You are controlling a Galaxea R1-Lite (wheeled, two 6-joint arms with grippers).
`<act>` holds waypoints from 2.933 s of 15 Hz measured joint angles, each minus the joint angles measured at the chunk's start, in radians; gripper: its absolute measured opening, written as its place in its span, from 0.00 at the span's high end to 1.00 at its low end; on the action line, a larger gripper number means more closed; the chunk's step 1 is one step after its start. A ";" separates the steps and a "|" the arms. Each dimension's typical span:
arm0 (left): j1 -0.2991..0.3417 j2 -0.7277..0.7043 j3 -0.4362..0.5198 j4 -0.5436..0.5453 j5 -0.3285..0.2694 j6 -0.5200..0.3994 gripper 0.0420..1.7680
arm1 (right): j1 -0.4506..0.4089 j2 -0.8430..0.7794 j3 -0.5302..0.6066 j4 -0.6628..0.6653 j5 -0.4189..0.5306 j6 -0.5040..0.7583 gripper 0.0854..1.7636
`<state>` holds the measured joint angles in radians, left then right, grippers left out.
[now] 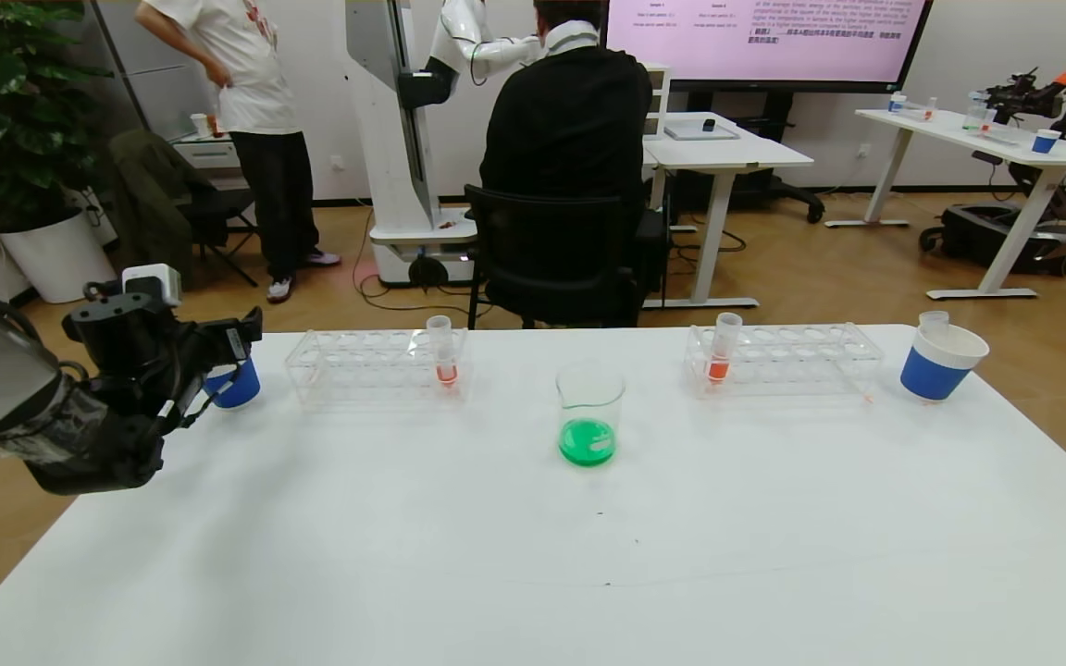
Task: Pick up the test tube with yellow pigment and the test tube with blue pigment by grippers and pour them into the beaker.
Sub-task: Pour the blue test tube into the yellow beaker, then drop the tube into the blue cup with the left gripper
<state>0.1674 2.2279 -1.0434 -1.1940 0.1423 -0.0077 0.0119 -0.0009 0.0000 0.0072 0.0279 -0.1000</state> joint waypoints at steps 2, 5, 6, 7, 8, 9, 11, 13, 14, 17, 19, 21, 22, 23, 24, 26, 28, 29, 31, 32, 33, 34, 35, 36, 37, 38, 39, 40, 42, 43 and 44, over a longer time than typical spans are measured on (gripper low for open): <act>-0.066 -0.039 -0.021 0.016 0.001 -0.009 0.01 | -0.001 0.000 0.000 0.000 0.000 0.000 0.02; -0.219 -0.113 -0.031 0.093 0.026 -0.013 0.01 | 0.000 0.000 0.000 0.000 0.000 0.000 0.02; -0.271 -0.135 -0.031 0.111 0.055 -0.013 0.01 | 0.000 0.000 0.000 0.000 0.000 0.000 0.02; -0.315 -0.161 -0.030 0.118 0.093 -0.011 0.01 | -0.001 0.000 0.000 0.000 0.000 0.000 0.02; -0.340 -0.186 -0.021 0.122 0.117 -0.008 0.01 | -0.001 0.000 0.000 0.001 0.000 0.000 0.02; -0.358 -0.217 -0.004 0.124 0.129 -0.006 0.01 | -0.001 0.000 0.000 0.000 0.000 0.000 0.02; -0.386 -0.307 0.051 0.126 0.138 0.003 0.01 | -0.001 0.000 0.000 0.000 0.000 0.000 0.02; -0.408 -0.423 0.128 0.129 0.141 0.034 0.01 | -0.001 0.000 0.000 0.000 0.000 0.000 0.02; -0.418 -0.495 0.176 0.133 0.142 0.059 0.01 | -0.001 0.000 0.000 0.000 0.000 0.000 0.02; -0.436 -0.713 0.313 0.171 0.145 0.137 0.01 | -0.001 0.000 0.000 0.000 0.000 0.000 0.02; -0.429 -0.873 0.403 0.230 0.145 0.164 0.01 | -0.001 0.000 0.000 0.000 0.000 0.000 0.02; -0.399 -1.033 0.474 0.324 0.142 0.173 0.01 | -0.001 0.000 0.000 0.000 0.000 0.000 0.02; -0.376 -1.119 0.501 0.385 0.141 0.174 0.01 | 0.000 0.000 0.000 0.000 0.000 0.000 0.02; -0.355 -1.197 0.518 0.444 0.140 0.174 0.01 | 0.000 0.000 0.000 0.000 0.000 0.000 0.02; -0.336 -1.274 0.529 0.509 0.140 0.173 0.01 | -0.001 0.000 0.000 0.000 0.000 0.000 0.02; -0.312 -1.436 0.540 0.666 0.141 0.174 0.01 | -0.001 0.000 0.000 0.000 0.000 0.000 0.02; -0.299 -1.595 0.534 0.888 0.154 0.177 0.01 | 0.000 0.000 0.000 0.000 0.000 0.000 0.02; -0.294 -1.666 0.518 1.021 0.165 0.179 0.01 | 0.000 0.000 0.000 0.000 0.000 0.000 0.02; -0.286 -1.790 0.469 1.199 0.178 0.181 0.01 | -0.001 0.000 0.000 0.000 0.000 0.000 0.02; -0.276 -1.844 0.453 1.241 0.182 0.185 0.01 | -0.001 0.000 0.000 0.000 0.000 0.000 0.02; -0.253 -1.886 0.451 1.256 0.183 0.186 0.01 | -0.001 0.000 0.000 0.001 0.000 0.000 0.02; -0.227 -1.920 0.456 1.260 0.173 0.185 0.01 | -0.001 0.000 0.000 0.000 0.000 0.000 0.02; -0.195 -1.954 0.473 1.262 0.144 0.185 0.01 | -0.001 0.000 0.000 0.000 0.000 0.000 0.02; -0.170 -1.986 0.499 1.262 0.110 0.184 0.01 | -0.001 0.000 0.000 0.000 0.000 0.000 0.02; -0.161 -2.016 0.515 1.260 0.091 0.179 0.01 | -0.001 0.000 0.000 0.000 0.000 0.000 0.02; -0.157 -2.050 0.536 1.260 0.060 0.173 0.01 | 0.000 0.000 0.000 0.000 0.000 0.000 0.02; -0.157 -2.090 0.568 1.260 -0.002 0.167 0.01 | -0.001 0.000 0.000 0.000 0.000 0.000 0.02; -0.159 -2.134 0.618 1.256 -0.074 0.159 0.01 | -0.001 0.000 0.000 0.000 0.000 0.000 0.02; -0.160 -2.188 0.744 1.211 -0.135 0.111 0.01 | 0.000 0.000 0.000 0.000 0.000 0.000 0.02; -0.161 -2.203 0.817 1.175 -0.147 0.094 0.01 | 0.000 0.000 0.000 0.000 -0.001 0.000 0.02; -0.161 -2.214 0.900 1.140 -0.153 0.086 0.01 | -0.001 0.000 0.000 0.000 -0.001 0.000 0.02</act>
<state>0.0062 0.0143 -0.1438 -0.0538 -0.0111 0.0783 0.0111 -0.0009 0.0000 0.0077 0.0272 -0.1000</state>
